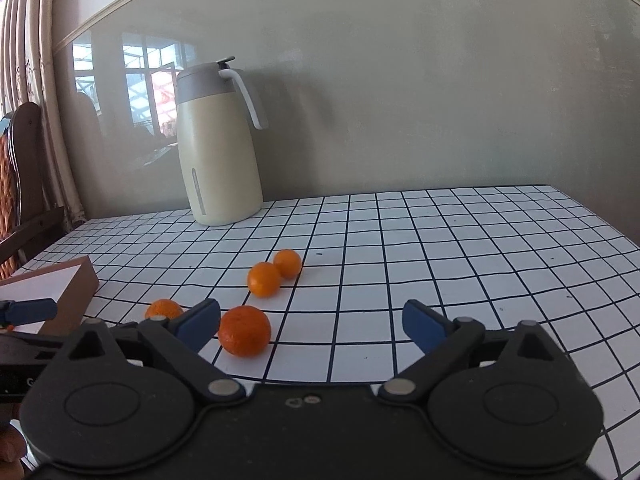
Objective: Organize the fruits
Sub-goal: 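Move both open tools back toward the remaining tangerines on the table, then grasp a tangerine with the left tool while the right tool grasps another tangerine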
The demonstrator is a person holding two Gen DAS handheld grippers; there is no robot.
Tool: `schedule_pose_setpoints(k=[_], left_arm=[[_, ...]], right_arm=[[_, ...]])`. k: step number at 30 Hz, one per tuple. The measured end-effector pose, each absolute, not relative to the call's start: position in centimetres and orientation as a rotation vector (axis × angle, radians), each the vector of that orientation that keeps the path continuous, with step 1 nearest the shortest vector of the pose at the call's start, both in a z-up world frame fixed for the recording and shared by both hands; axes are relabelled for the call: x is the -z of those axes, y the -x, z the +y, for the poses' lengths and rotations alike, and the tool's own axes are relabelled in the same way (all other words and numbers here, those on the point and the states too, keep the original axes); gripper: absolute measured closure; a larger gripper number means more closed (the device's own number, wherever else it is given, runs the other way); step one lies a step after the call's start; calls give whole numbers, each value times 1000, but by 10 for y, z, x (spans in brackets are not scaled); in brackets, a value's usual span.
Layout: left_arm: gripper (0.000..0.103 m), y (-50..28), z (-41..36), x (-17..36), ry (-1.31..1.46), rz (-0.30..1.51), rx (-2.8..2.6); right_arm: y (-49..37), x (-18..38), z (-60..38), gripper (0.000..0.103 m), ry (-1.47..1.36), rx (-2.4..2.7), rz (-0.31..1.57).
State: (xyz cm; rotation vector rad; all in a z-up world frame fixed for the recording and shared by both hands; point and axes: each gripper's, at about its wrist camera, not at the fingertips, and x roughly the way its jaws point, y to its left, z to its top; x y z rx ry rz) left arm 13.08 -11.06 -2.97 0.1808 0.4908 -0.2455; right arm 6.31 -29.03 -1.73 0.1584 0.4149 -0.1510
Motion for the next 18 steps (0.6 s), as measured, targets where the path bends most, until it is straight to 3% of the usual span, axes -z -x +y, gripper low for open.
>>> schedule_pose_setpoints(k=[1,3,7,9,18], left_arm=[[0,-132,-111,30,-185,492,245],[0,-137,-114,32,-196,493,240],[2,-147,-118,37,-212,509,246],[15,-153,-119,40,-214,531,265],[21,-166,-130,49,-225,553,287]], right_arm=[[-66,18,-291,29,-166,145,426],[-74,20,-292,35,-187,117,453],[-86,23,-287,36,-196,87,473],[-91,23,-283,42,-185,68,482],[-110,30,-277,50,-208,32,524]])
